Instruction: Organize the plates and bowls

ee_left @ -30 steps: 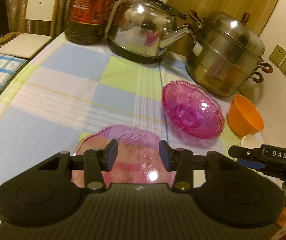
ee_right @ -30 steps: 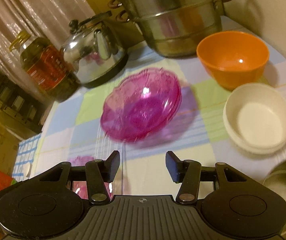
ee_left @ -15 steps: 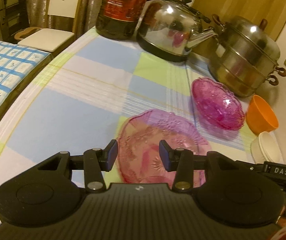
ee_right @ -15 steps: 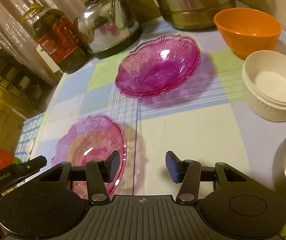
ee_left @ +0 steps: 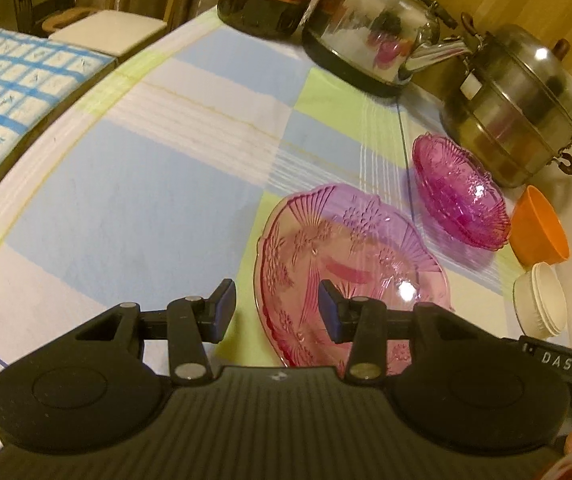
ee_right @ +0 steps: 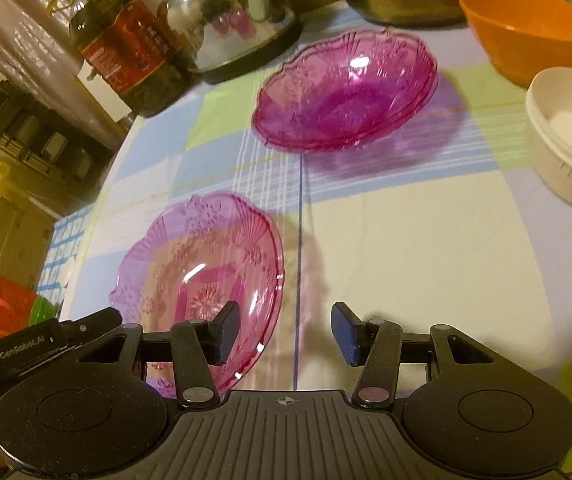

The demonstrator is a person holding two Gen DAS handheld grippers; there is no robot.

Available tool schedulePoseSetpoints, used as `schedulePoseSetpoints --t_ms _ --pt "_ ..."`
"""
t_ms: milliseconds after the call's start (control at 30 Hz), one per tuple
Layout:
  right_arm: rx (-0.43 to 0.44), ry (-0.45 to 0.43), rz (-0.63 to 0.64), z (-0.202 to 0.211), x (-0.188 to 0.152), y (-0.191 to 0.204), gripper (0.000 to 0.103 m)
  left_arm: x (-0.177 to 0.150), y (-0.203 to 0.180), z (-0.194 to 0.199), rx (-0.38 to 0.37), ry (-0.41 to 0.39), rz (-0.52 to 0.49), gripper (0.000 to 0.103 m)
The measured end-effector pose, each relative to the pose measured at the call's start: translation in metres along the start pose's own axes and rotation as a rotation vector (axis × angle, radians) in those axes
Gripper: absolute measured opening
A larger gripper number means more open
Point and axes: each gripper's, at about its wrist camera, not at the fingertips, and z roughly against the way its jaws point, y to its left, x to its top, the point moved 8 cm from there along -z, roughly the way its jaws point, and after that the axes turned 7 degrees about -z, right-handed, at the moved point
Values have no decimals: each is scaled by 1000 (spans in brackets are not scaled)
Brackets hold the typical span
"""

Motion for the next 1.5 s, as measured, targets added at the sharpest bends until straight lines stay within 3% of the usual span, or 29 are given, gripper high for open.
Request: schedulePoseSetpoints --t_ms 367,800,1100,1500 --pt "15 20 -21 -13 -5 1 51 -3 -4 -9 15 16 -20 40" --pt "24 18 -12 -20 -5 4 50 -5 -4 -15 19 24 -36 21" --pt "9 19 28 -24 -6 8 16 -6 -3 -15 23 26 -44 9" --pt "27 -6 66 -15 -2 16 13 -2 -4 -4 27 -8 -57 9"
